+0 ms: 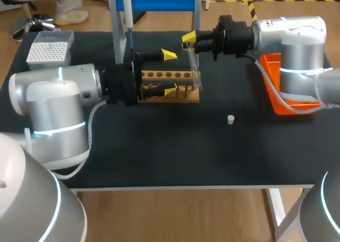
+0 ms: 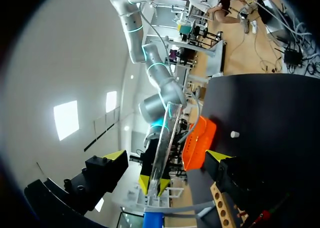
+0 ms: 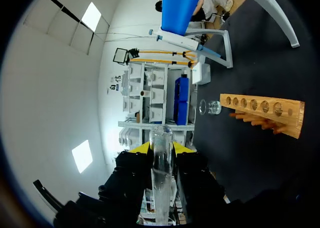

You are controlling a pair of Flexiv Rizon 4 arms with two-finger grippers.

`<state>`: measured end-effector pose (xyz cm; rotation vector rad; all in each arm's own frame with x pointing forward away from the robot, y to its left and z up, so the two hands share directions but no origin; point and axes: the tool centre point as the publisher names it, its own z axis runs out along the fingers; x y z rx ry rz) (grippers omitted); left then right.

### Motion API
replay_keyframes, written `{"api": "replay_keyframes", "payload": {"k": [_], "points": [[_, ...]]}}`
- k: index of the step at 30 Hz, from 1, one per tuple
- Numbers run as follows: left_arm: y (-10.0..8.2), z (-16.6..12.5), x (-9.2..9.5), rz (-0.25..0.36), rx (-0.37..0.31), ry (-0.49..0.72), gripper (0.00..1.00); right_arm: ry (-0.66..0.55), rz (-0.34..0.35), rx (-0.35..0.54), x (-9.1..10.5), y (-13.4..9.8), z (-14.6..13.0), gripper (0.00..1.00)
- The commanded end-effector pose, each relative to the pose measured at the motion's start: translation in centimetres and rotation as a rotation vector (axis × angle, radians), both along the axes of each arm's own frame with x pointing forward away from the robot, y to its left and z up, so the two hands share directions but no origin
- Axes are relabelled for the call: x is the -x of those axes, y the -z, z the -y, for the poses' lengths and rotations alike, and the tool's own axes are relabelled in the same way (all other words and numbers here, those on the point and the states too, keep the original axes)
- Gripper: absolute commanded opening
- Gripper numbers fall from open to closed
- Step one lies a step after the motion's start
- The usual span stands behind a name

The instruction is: Invert the test tube, pick up the pipette, mount the tip to pipette, aspirate from beaker and dispense into the tube, eject the tip, return the pipette, and cap with the stopper.

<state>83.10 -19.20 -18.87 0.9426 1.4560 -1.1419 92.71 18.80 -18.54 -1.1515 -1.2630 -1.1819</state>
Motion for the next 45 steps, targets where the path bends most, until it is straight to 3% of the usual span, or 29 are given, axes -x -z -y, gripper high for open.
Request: {"api": "replay_keyframes", "payload": {"k": [1,22,32,45], "points": [[0.0,0.0,-0.1,-0.001,-0.002,0.001,1.00,0.023,-0.039,-0.008,0.6,-0.2,0.3,0.00],[0.0,0.0,-0.1,-0.001,-0.002,0.001,1.00,-0.001,-0.059,0.001,1.3,0.0,0.4,0.00],[-0.6,1.7,0.0,0.138,-0.002,0.054,1.00,-0.001,-0.059,0.001,1.3,0.0,0.4,0.00],[-1.2,4.9,0.6,0.175,-0.007,0.177,1.00,-0.001,-0.059,0.001,1.3,0.0,0.4,0.00]]}}
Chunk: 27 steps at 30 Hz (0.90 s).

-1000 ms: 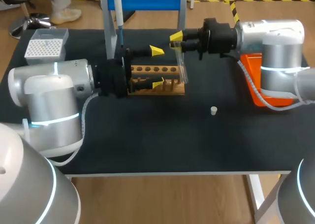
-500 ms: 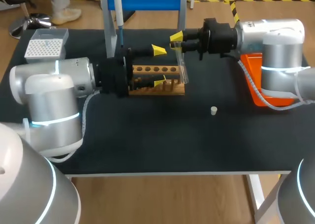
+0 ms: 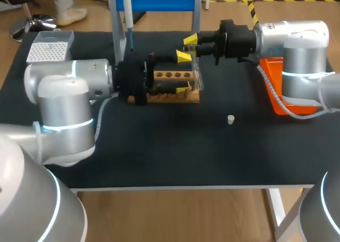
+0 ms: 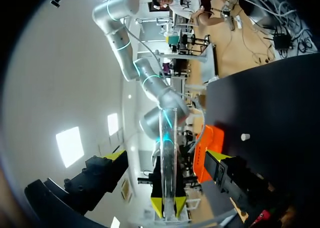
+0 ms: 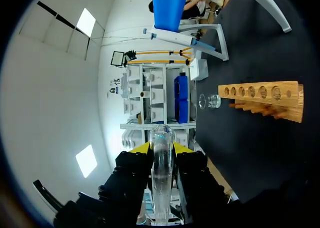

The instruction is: Invert the test tube, pick up the pipette, mount the tip to pipette, aspirate from beaker and dispense into the tube, eject the tip, return the pipette, and cap with the stopper.

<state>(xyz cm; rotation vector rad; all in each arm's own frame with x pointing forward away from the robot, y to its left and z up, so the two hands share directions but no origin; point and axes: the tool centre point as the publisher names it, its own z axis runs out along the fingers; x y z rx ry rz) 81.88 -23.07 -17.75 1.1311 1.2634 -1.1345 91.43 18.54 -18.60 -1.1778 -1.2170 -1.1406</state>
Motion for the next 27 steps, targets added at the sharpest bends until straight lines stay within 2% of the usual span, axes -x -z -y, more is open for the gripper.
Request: {"api": "replay_keyframes", "payload": {"k": [1,8,19,20,21,23,25,26,27], "points": [[-0.2,1.3,-0.5,0.006,-0.015,0.039,1.00,-0.001,0.001,0.002,0.0,-0.1,0.1,0.00],[-0.4,2.4,0.4,0.004,-0.019,0.070,1.00,-0.001,0.001,0.002,0.0,-0.1,0.1,0.00],[-0.4,2.7,0.4,0.001,-0.011,0.078,1.00,-0.001,0.001,0.002,0.0,-0.1,0.1,0.00],[-0.4,2.7,0.3,0.001,-0.011,0.077,0.89,-0.001,0.001,0.002,0.0,-0.1,0.1,0.00],[-0.5,2.7,0.3,0.002,-0.010,0.077,0.93,-0.001,0.001,0.002,0.0,-0.1,0.1,0.00],[-0.5,2.7,0.3,0.003,-0.009,0.078,0.38,-0.001,0.001,0.002,0.0,-0.1,0.1,0.00],[-0.6,2.8,0.2,0.003,-0.009,0.081,0.31,-0.001,0.001,0.002,0.0,-0.1,0.1,0.00],[-0.6,2.8,0.3,0.003,-0.010,0.082,0.15,-0.001,0.001,0.002,0.0,-0.1,0.1,0.00],[-0.6,2.9,0.2,0.000,-0.018,0.081,0.13,-0.001,0.001,0.002,0.0,-0.1,0.1,0.00]]}}
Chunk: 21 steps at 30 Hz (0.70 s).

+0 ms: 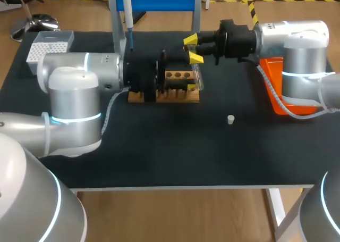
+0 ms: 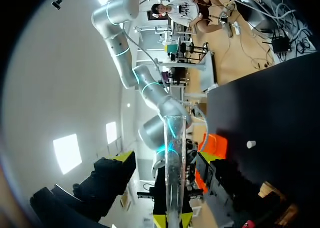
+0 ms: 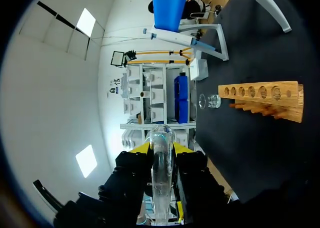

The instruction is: Invert the test tube, pick up the pipette, mount the tip to pipette, aspirate from beaker and dispense into the tube, eject the tip, return the pipette, and cap with the stopper.

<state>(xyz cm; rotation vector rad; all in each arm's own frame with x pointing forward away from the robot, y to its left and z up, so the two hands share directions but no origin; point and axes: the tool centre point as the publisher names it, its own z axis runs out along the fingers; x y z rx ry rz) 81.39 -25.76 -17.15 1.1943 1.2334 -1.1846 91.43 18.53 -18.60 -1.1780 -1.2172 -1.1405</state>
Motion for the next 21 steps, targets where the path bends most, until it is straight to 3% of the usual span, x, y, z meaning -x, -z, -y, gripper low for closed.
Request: {"api": "replay_keyframes", "payload": {"k": [1,3,5,10,12,16,19,21], "points": [[-0.03,0.21,-0.26,-0.001,-0.010,0.007,0.17,-0.001,0.001,0.002,0.01,-0.06,0.09,0.00],[-0.04,0.23,-0.26,-0.001,-0.010,0.008,0.26,-0.001,0.001,0.002,0.01,-0.06,0.09,0.00],[-0.05,0.33,-0.26,-0.001,-0.011,0.012,0.16,-0.001,0.001,0.002,0.01,-0.06,0.09,0.00],[0.04,0.65,-0.27,-0.006,-0.017,0.026,0.24,-0.001,0.001,0.002,0.01,-0.06,0.09,0.00],[0.04,0.78,-0.28,-0.008,-0.024,0.033,0.22,-0.001,0.001,0.002,0.01,-0.06,0.09,0.00],[0.04,0.86,-0.28,-0.011,-0.032,0.043,0.40,-0.001,0.001,0.002,0.01,-0.06,0.09,0.00],[0.02,0.86,-0.30,-0.012,-0.034,0.047,0.48,-0.001,0.001,0.002,0.01,-0.06,0.09,0.00],[-0.01,0.88,-0.34,-0.012,-0.035,0.048,0.47,-0.001,0.001,0.002,0.01,-0.06,0.09,0.00]]}}
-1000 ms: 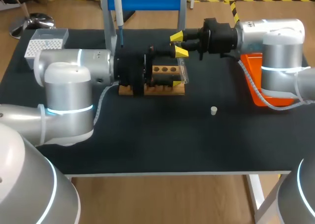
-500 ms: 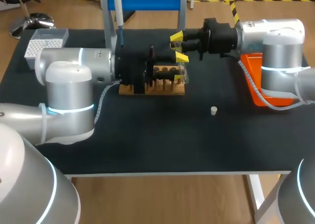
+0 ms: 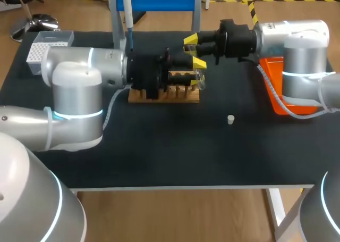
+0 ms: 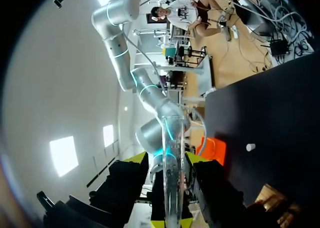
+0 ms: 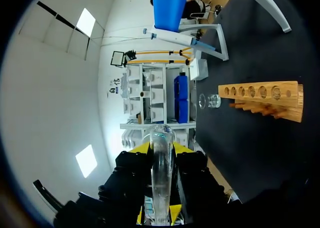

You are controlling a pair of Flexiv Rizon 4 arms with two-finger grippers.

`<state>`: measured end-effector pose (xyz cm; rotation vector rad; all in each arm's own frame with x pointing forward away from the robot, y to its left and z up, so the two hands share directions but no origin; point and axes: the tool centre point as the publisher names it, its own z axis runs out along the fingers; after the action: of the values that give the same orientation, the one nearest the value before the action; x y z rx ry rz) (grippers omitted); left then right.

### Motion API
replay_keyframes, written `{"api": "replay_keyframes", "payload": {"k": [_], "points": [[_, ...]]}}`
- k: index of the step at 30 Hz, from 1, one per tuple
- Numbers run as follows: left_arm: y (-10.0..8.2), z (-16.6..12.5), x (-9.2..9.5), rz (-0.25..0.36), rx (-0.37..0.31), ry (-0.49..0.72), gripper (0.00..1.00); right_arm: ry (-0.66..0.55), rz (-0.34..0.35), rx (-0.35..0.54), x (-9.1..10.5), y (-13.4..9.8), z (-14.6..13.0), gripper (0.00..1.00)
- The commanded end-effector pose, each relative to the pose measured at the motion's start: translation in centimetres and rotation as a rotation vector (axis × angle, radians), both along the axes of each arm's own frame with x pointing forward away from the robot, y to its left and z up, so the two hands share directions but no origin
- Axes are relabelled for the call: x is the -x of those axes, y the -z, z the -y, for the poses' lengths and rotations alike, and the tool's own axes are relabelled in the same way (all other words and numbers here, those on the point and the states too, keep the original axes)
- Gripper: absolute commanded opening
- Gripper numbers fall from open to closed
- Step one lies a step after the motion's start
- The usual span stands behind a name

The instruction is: Invert the test tube, pick up the pipette, mount the tip to pipette, aspirate from beaker and dispense into the tube, eject the tip, return the pipette, and cap with the stopper.

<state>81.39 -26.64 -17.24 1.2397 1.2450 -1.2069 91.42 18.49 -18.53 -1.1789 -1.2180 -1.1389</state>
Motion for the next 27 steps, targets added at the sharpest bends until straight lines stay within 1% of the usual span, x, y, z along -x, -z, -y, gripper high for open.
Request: {"api": "replay_keyframes", "payload": {"k": [1,2,3,4,5,9,10,11,13,14,15,16,17,27], "points": [[-0.12,0.01,-0.36,0.000,-0.005,0.010,0.45,-0.001,0.001,0.000,0.00,0.00,0.05,0.00],[-0.13,0.03,-0.39,0.000,-0.005,0.010,0.40,-0.001,0.001,0.000,0.00,0.00,0.05,0.00],[-0.13,0.03,-0.42,0.001,-0.004,0.008,0.32,-0.001,0.001,0.000,0.00,0.00,0.05,0.00],[-0.14,0.01,-0.46,0.001,-0.002,0.005,0.19,-0.001,0.001,0.000,0.00,0.00,0.05,0.00],[-0.14,-0.03,-0.49,0.001,0.000,0.003,0.00,-0.001,0.001,0.000,0.00,0.00,0.05,0.00],[-0.02,-0.25,-0.68,-0.007,0.004,-0.007,0.00,-0.001,0.001,0.000,0.00,0.00,0.05,0.00],[-0.02,-0.32,-0.74,-0.019,0.023,0.001,0.00,-0.001,0.001,0.000,0.00,0.00,0.05,0.00],[0.00,-0.44,-0.87,-0.049,0.022,-0.015,0.00,-0.001,0.001,0.000,0.00,0.00,0.05,0.00],[0.19,-0.54,-0.96,-0.046,0.028,-0.025,0.00,-0.001,0.001,0.000,0.00,0.00,0.05,0.00],[0.29,-0.56,-0.98,-0.058,0.029,-0.032,0.00,-0.001,0.001,0.000,0.00,0.00,0.05,0.00],[0.29,-0.56,-0.98,-0.058,0.029,-0.032,0.00,-0.001,0.001,0.000,0.00,0.00,0.05,0.29],[0.29,-0.56,-0.98,-0.058,0.029,-0.032,0.00,-0.001,0.001,0.000,0.00,0.00,0.05,0.93],[0.29,-0.56,-0.98,-0.058,0.029,-0.032,0.00,-0.001,0.001,0.000,0.00,0.00,0.05,1.00],[0.29,-0.56,-0.98,-0.058,0.029,-0.032,0.00,-0.001,0.001,0.000,0.00,0.00,0.05,1.00]]}}
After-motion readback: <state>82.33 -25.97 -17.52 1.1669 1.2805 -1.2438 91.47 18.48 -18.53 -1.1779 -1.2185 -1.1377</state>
